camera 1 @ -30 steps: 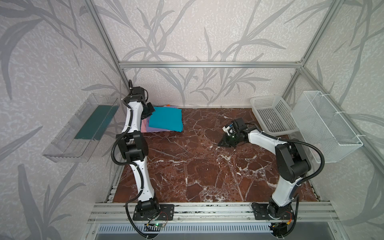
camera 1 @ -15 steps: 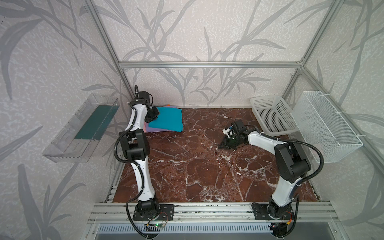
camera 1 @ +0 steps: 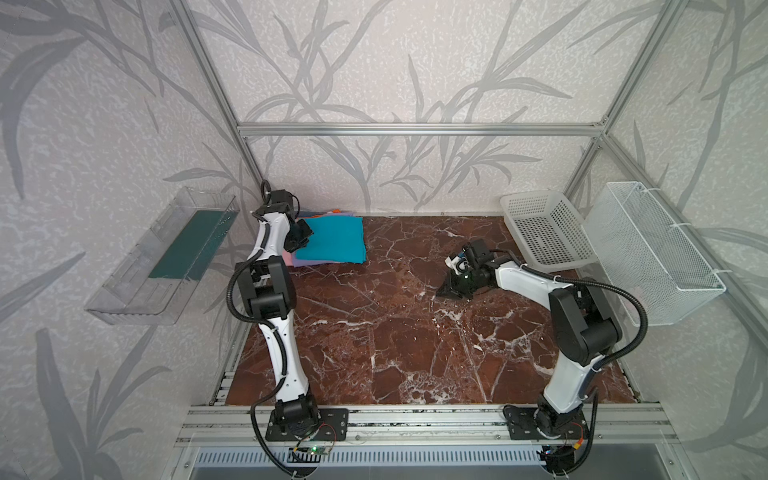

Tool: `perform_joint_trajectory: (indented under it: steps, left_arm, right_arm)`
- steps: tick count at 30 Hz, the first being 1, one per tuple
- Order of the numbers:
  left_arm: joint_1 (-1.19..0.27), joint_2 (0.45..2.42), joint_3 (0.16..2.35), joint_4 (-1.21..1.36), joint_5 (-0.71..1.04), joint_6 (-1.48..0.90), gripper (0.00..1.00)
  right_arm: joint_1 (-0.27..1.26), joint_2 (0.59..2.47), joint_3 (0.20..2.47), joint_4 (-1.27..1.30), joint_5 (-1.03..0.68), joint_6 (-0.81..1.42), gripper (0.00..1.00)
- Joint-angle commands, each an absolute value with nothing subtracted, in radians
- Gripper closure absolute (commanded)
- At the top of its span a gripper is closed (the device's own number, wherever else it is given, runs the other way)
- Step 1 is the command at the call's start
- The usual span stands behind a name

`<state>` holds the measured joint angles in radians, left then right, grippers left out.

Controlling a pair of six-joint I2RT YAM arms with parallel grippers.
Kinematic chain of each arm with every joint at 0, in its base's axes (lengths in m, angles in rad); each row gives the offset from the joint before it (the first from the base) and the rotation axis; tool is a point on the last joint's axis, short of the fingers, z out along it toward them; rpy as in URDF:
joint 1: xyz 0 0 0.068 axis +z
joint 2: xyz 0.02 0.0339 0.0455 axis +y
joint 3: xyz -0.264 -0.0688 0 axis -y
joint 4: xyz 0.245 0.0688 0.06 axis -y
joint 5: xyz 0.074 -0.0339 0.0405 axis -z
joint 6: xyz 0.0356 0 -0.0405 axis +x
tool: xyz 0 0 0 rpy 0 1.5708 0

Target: Fold and stack the t-shirts

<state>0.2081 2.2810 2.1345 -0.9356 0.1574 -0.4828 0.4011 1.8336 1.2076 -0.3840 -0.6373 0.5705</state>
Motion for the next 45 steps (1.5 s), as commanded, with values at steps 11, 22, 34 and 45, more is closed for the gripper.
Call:
perform_joint_trajectory:
  steps: [11,22,34,45]
  left_arm:
    - [0.046,1.661,1.708,-0.719,-0.049,-0.428,0.77]
    - [0.035,1.120,0.876,0.086,-0.010,-0.359,0.01]
    - [0.037,1.083,0.481,0.262,-0.198,-0.158,0.01]
    - [0.037,1.418,0.486,0.540,-0.284,-0.151,0.01]
  right_arm:
    - [0.320,1.460,1.220,-0.419,-0.302,0.361,0.69]
    - [0.291,1.063,0.867,-0.109,-0.013,0.200,0.01]
    - [0.290,0.883,0.391,0.272,0.342,0.010,0.01]
    - [0.233,1.155,0.342,0.425,0.458,0.045,0.01]
